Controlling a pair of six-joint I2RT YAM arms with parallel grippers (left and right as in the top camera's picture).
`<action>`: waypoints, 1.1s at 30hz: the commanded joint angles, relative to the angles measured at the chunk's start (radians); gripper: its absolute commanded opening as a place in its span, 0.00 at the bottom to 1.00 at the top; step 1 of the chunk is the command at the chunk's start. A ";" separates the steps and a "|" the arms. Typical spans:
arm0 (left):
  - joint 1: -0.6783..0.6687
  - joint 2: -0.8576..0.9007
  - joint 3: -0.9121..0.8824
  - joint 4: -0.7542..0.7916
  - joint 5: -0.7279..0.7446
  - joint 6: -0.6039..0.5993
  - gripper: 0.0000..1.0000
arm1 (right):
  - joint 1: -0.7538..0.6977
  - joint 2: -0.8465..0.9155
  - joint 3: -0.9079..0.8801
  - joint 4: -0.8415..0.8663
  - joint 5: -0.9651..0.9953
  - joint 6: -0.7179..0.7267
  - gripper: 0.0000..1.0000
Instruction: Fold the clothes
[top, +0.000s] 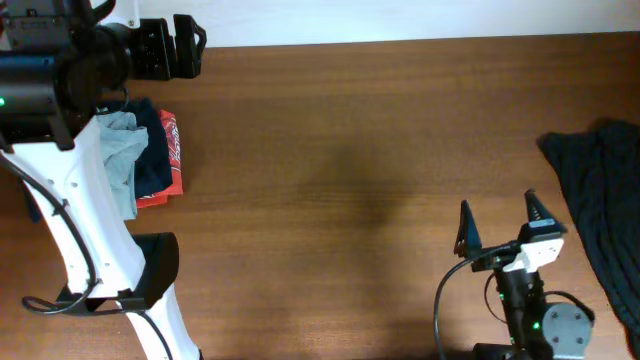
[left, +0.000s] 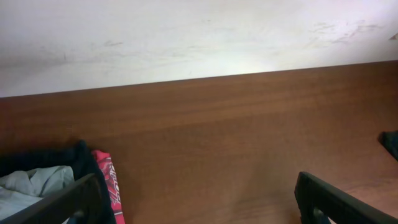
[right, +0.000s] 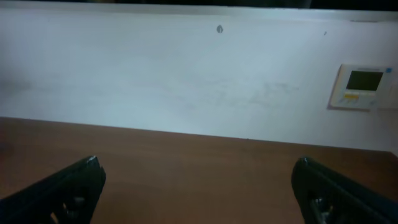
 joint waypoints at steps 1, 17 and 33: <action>-0.001 -0.002 0.000 0.000 0.011 -0.010 0.99 | -0.005 -0.054 -0.055 0.009 -0.001 -0.006 0.99; -0.001 -0.002 0.000 0.000 0.011 -0.010 0.99 | 0.084 -0.113 -0.214 -0.035 0.036 -0.009 0.99; -0.001 -0.002 0.000 0.000 0.011 -0.010 0.99 | 0.113 -0.113 -0.214 -0.093 0.047 -0.009 0.99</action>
